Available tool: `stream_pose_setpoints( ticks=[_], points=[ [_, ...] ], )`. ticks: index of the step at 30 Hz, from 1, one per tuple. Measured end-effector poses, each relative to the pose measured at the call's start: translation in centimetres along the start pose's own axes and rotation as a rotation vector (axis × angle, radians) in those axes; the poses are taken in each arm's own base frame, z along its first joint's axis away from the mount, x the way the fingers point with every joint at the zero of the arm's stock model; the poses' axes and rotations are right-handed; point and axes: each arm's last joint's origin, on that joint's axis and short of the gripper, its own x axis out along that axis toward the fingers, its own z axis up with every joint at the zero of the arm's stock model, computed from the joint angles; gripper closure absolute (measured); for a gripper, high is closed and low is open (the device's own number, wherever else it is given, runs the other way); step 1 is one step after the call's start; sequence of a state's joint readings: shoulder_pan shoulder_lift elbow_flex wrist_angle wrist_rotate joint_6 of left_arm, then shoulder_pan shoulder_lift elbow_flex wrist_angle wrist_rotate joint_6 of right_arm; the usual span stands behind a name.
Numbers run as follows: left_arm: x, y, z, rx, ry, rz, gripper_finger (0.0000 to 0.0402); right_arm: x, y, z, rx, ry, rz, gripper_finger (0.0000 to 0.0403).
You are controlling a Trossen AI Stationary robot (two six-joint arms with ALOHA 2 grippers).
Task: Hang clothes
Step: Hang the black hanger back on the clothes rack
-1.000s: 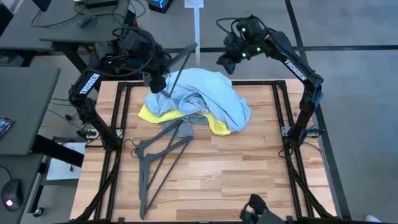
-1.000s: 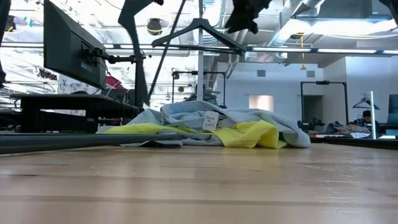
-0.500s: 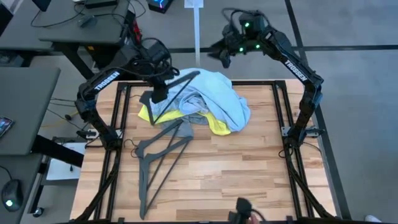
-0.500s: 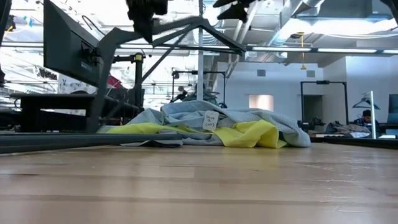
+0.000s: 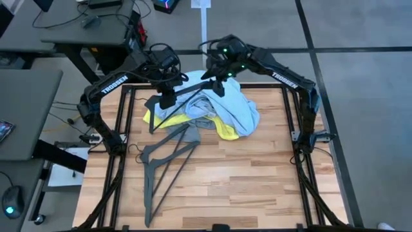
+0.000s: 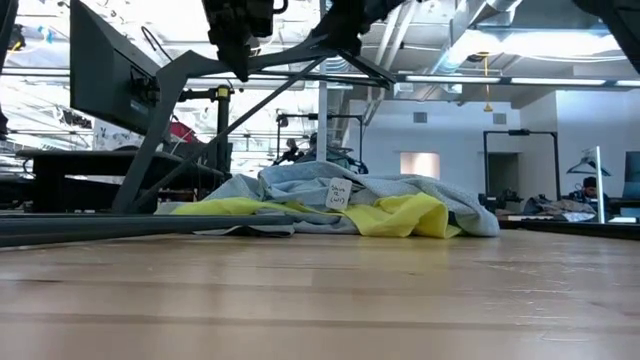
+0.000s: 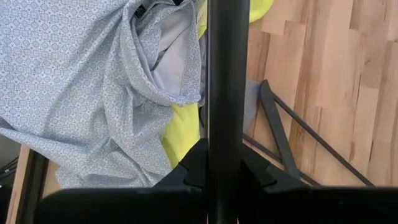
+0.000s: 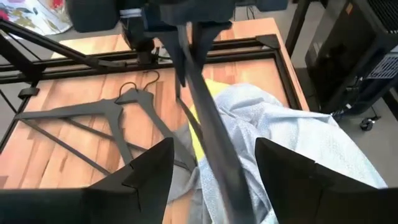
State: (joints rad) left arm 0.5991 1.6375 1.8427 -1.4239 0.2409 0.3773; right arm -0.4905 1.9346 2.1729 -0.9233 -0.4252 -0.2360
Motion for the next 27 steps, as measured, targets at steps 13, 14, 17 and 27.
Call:
stream_pose_setpoints(
  ticks=[13,14,17,27],
  points=[
    [0.0,0.0,0.0,0.021,0.001,-0.001,0.0379,1.5,-0.4,-0.9,0.020,0.066,0.013,0.0228],
    [0.0,0.0,0.0,0.021,0.000,0.000,0.0379,1.5,-0.4,-1.0,0.024,0.076,0.016,0.0244],
    [0.0,0.0,0.0,0.022,0.000,0.000,0.0379,1.5,-0.5,-1.2,0.018,0.097,0.019,0.0318],
    [0.0,0.4,0.1,0.008,0.010,0.092,0.0319,1.5,-1.6,-1.3,0.048,0.068,0.001,0.0375]
  ],
)
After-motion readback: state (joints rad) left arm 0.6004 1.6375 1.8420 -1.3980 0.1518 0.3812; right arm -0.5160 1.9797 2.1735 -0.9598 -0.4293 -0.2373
